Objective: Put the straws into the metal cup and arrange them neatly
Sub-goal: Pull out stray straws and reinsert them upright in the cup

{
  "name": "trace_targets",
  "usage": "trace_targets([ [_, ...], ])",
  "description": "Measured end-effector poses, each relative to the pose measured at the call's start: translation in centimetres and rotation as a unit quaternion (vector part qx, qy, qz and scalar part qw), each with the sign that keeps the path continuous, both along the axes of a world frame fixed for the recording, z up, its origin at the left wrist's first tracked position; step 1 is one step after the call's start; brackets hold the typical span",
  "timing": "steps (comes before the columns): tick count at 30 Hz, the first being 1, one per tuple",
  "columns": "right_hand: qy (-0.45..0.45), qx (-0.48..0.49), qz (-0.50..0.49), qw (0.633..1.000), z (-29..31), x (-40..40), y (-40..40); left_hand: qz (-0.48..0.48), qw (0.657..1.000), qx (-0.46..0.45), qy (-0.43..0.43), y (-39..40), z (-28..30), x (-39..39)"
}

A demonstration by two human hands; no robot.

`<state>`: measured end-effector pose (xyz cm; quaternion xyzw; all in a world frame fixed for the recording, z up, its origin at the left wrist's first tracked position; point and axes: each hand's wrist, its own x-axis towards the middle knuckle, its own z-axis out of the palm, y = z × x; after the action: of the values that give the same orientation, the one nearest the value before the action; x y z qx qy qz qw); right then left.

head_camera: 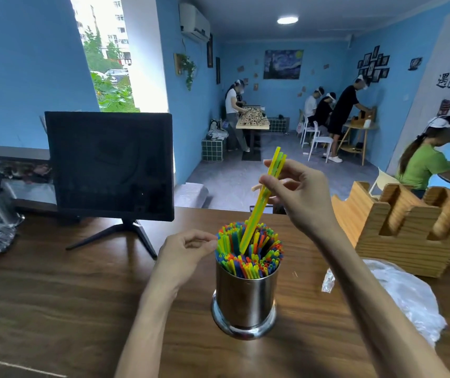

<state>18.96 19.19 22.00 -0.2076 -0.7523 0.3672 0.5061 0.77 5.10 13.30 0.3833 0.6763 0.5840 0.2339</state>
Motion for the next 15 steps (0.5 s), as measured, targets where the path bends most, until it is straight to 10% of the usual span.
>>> trace_targets([
  [8,0.107,-0.027,0.018,0.994,-0.8,-0.6,-0.4,0.012,1.0,-0.001,0.002,0.3,-0.8,0.6],
  [15,-0.141,0.102,-0.012,0.985,-4.3,-1.3,-0.5,0.035,0.999,-0.004,0.025,0.9,-1.0,0.5],
])
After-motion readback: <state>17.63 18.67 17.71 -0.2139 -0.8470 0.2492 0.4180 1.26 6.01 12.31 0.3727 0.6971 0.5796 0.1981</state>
